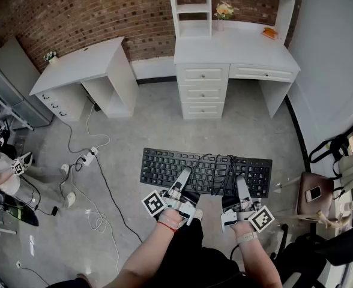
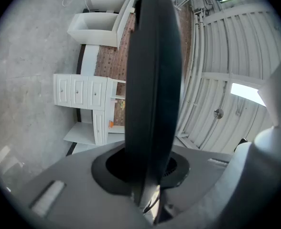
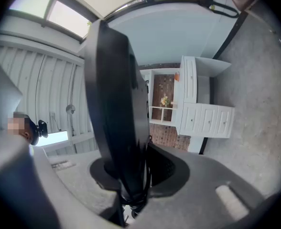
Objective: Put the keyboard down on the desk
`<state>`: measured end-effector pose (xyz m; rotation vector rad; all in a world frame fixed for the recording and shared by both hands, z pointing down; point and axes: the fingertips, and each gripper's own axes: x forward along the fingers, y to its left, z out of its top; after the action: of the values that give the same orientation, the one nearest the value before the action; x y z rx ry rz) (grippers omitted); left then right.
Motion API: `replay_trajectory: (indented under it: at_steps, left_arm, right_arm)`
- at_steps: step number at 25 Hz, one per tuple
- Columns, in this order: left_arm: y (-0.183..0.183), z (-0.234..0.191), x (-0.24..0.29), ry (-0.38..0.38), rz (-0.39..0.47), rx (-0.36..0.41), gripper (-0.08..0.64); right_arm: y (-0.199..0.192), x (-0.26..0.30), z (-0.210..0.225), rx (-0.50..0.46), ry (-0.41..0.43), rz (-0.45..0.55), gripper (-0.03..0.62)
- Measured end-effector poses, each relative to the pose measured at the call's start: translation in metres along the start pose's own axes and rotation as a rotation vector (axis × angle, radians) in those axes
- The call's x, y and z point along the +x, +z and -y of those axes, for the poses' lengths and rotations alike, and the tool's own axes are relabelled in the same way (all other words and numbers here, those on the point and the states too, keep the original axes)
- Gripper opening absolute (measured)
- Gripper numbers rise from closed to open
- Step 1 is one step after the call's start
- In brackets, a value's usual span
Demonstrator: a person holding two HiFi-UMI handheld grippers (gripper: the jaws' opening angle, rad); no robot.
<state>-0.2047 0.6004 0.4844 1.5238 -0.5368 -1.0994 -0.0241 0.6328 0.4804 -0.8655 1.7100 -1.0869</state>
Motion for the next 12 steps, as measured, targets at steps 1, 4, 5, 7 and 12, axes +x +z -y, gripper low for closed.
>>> replay_trajectory:
  at_steps: [1, 4, 5, 7, 12]
  left_arm:
    - [-0.001, -0.005, 0.000, -0.005, 0.002, -0.001, 0.075]
    - [0.005, -0.020, 0.012, -0.006, 0.003, -0.007, 0.075]
    - [0.013, -0.024, 0.022, 0.000, 0.002, -0.012, 0.075]
    - [0.033, -0.027, 0.049, 0.012, -0.004, -0.019, 0.075]
    - [0.064, -0.035, 0.090, 0.011, -0.015, -0.039, 0.077]
  right_arm:
    - [0.002, -0.002, 0.006, -0.005, 0.000, -0.003, 0.080]
    - [0.008, 0.009, 0.022, -0.016, -0.005, -0.007, 0.080]
    - [0.011, 0.021, 0.026, -0.015, -0.009, -0.005, 0.080]
    - [0.017, 0.052, 0.032, -0.015, -0.022, -0.001, 0.080]
    - [0.026, 0.101, 0.044, -0.029, -0.031, -0.004, 0.080]
